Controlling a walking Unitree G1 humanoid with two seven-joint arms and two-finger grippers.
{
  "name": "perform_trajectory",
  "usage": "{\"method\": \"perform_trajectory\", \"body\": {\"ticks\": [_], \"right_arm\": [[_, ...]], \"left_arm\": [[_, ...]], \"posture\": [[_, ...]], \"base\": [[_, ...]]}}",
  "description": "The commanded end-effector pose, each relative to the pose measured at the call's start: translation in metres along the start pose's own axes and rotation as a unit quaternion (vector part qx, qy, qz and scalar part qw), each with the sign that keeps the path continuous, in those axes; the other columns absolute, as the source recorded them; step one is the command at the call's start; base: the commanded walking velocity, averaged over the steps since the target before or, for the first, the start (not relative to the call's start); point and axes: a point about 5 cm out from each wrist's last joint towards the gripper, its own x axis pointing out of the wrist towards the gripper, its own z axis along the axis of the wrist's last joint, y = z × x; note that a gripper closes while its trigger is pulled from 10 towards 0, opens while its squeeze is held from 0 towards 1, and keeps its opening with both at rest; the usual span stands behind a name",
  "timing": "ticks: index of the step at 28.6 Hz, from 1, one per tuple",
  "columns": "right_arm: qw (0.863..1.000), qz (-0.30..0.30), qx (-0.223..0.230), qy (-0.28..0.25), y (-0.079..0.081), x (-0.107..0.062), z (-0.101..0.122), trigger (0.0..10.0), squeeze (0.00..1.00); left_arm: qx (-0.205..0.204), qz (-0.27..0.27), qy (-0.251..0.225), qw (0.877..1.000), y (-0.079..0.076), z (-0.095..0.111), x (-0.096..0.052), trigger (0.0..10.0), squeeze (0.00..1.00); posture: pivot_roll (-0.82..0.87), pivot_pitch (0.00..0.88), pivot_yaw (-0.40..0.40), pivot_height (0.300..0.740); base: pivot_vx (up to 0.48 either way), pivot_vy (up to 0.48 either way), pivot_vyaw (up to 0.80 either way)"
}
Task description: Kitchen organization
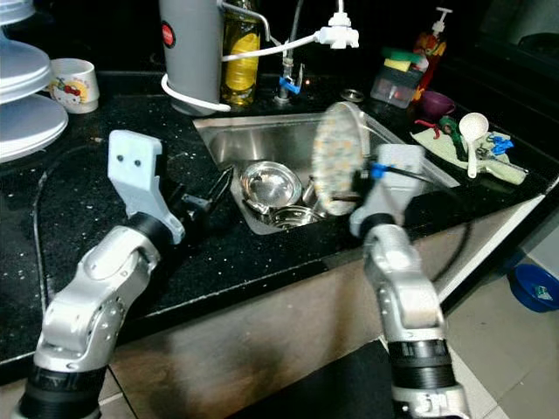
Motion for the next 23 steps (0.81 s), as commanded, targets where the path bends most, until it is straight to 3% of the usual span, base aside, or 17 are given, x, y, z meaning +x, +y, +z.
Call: {"method": "perform_trajectory", "body": {"ticks": [1, 9, 10, 11, 12, 13, 14, 17, 22, 23], "right_arm": [[1.0, -0.003, -0.017, -0.001, -0.002, 0.002, 0.0, 10.0, 0.0], [0.998, -0.013, -0.055, 0.006, 0.005, 0.012, -0.004, 10.0, 0.0], [0.998, -0.007, -0.058, 0.008, 0.007, 0.012, -0.006, 10.0, 0.2], [0.998, -0.002, -0.06, 0.009, 0.008, 0.012, -0.007, 10.0, 0.2], [0.999, 0.002, -0.051, 0.007, 0.009, 0.012, -0.008, 10.0, 0.8], [0.999, 0.004, -0.039, 0.006, 0.009, 0.012, -0.008, 10.0, 0.8], [1.0, 0.009, -0.025, 0.001, 0.011, 0.012, -0.007, 10.0, 1.0], [1.0, 0.011, -0.018, -0.004, 0.012, 0.011, -0.007, 10.0, 1.0], [0.999, 0.007, 0.039, -0.031, 0.007, 0.006, -0.002, 10.0, 1.0], [0.999, 0.004, 0.033, -0.032, 0.005, 0.004, -0.002, 10.0, 0.8]], "left_arm": [[0.001, -0.006, 0.001, 1.0, -0.003, -0.001, 0.0, 10.0, 0.0], [0.0, -0.006, 0.003, 1.0, -0.004, -0.003, -0.001, 10.0, 0.0], [-0.001, -0.007, 0.003, 1.0, -0.005, -0.003, -0.001, 10.0, 0.0], [-0.001, -0.007, 0.003, 1.0, -0.005, -0.003, -0.001, 10.0, 0.0], [-0.001, -0.007, 0.004, 1.0, -0.005, -0.003, -0.001, 10.0, 0.0], [-0.001, -0.007, 0.004, 1.0, -0.005, -0.003, -0.001, 10.0, 0.0], [-0.001, -0.007, 0.004, 1.0, -0.004, -0.003, 0.0, 10.0, 0.0], [-0.001, -0.007, 0.005, 1.0, -0.004, -0.003, 0.0, 10.0, 0.0], [-0.002, -0.008, 0.008, 1.0, -0.005, -0.005, 0.0, 10.0, 0.0], [-0.002, -0.008, 0.009, 1.0, -0.005, -0.005, 0.0, 10.0, 0.0]], "posture": [[0.12, 0.0, -0.175, 0.74], [0.11, 0.004, -0.174, 0.74], [0.11, 0.004, -0.175, 0.74], [0.11, 0.004, -0.175, 0.74], [0.11, 0.002, -0.174, 0.74], [0.12, 0.001, -0.174, 0.74], [0.11, 0.002, -0.174, 0.74], [0.11, 0.0, -0.172, 0.74], [0.11, 0.0, -0.171, 0.74], [0.11, 0.0, -0.171, 0.74]], "base": [[0.0, 0.0, 0.0], [0.0, 0.0, 0.0], [0.0, 0.0, 0.0], [0.0, 0.0, 0.0], [0.0, 0.0, 0.0], [0.0, 0.0, 0.0], [0.0, 0.0, 0.0], [0.0, 0.0, 0.0], [0.0, 0.0, 0.0], [0.0, 0.0, 0.0]]}}
